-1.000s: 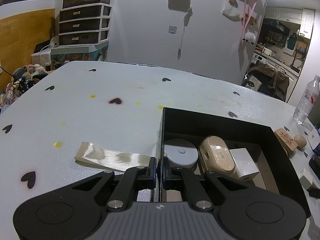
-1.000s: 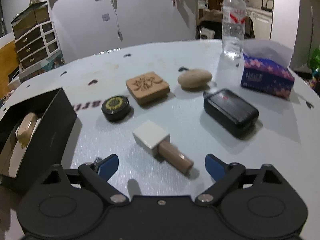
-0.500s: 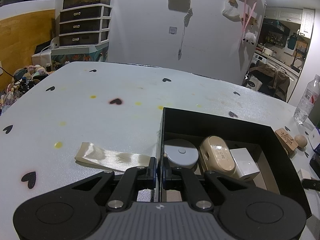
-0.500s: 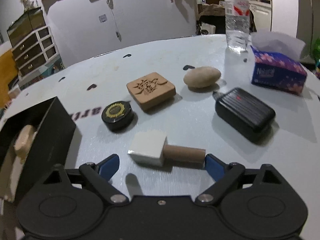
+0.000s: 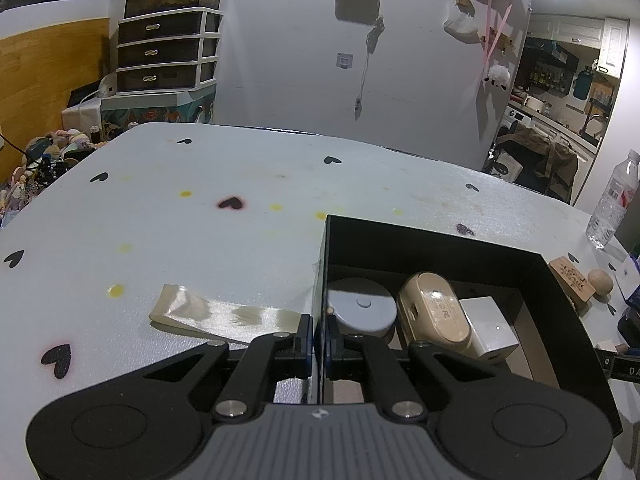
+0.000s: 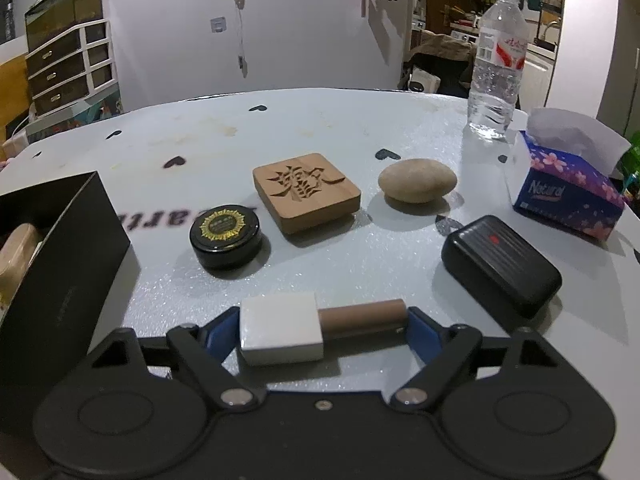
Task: Organize rigid objects
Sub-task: 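Carry the nail polish bottle into the box and open the right gripper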
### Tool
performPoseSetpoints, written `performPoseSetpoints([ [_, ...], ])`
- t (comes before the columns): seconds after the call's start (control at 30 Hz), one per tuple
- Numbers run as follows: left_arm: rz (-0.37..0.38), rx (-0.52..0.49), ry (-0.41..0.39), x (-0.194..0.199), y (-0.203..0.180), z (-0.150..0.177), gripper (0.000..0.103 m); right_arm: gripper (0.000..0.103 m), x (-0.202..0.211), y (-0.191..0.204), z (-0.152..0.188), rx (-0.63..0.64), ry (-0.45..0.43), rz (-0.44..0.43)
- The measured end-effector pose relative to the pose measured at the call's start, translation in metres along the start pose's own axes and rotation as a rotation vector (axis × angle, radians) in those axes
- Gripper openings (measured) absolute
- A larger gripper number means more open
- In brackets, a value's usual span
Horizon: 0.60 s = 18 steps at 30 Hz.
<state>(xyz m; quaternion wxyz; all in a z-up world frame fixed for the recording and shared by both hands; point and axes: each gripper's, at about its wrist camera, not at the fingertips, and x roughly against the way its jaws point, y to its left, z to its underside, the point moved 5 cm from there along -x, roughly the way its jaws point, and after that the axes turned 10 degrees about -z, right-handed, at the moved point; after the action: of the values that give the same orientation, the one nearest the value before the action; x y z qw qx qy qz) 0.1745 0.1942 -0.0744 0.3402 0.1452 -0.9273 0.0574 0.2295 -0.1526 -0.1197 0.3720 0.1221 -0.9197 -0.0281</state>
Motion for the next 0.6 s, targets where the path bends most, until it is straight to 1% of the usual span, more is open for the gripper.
performPoseSetpoints([
  [0.07, -0.001, -0.001, 0.000, 0.000, -0.001, 0.000, 0.005, 0.087, 0.005, 0.005, -0.005, 0.016, -0.020, -0.022],
  [0.13, 0.001, -0.001, 0.001, 0.000, 0.000, 0.000, 0.005, 0.087, 0.013, 0.014, -0.013, 0.040, -0.045, -0.062],
  [0.23, 0.003, 0.001, 0.000, -0.001, 0.000, 0.000, 0.005, 0.087, 0.028, 0.038, -0.029, 0.104, -0.094, -0.157],
  [0.33, 0.004, 0.002, 0.001, -0.001, 0.000, 0.000, 0.005, 0.087, 0.037, 0.069, -0.042, 0.183, -0.116, -0.264],
  [0.47, 0.008, 0.003, 0.002, -0.002, 0.002, 0.000, 0.006, 0.087, 0.041, 0.114, -0.047, 0.298, -0.103, -0.400],
  [0.53, 0.010, 0.005, 0.003, -0.002, 0.002, 0.000, 0.006, 0.087, 0.041, 0.134, -0.047, 0.338, -0.086, -0.447],
  [0.6, 0.012, 0.006, 0.006, -0.002, 0.002, 0.000, 0.006, 0.087, 0.039, 0.151, -0.046, 0.356, -0.050, -0.490],
])
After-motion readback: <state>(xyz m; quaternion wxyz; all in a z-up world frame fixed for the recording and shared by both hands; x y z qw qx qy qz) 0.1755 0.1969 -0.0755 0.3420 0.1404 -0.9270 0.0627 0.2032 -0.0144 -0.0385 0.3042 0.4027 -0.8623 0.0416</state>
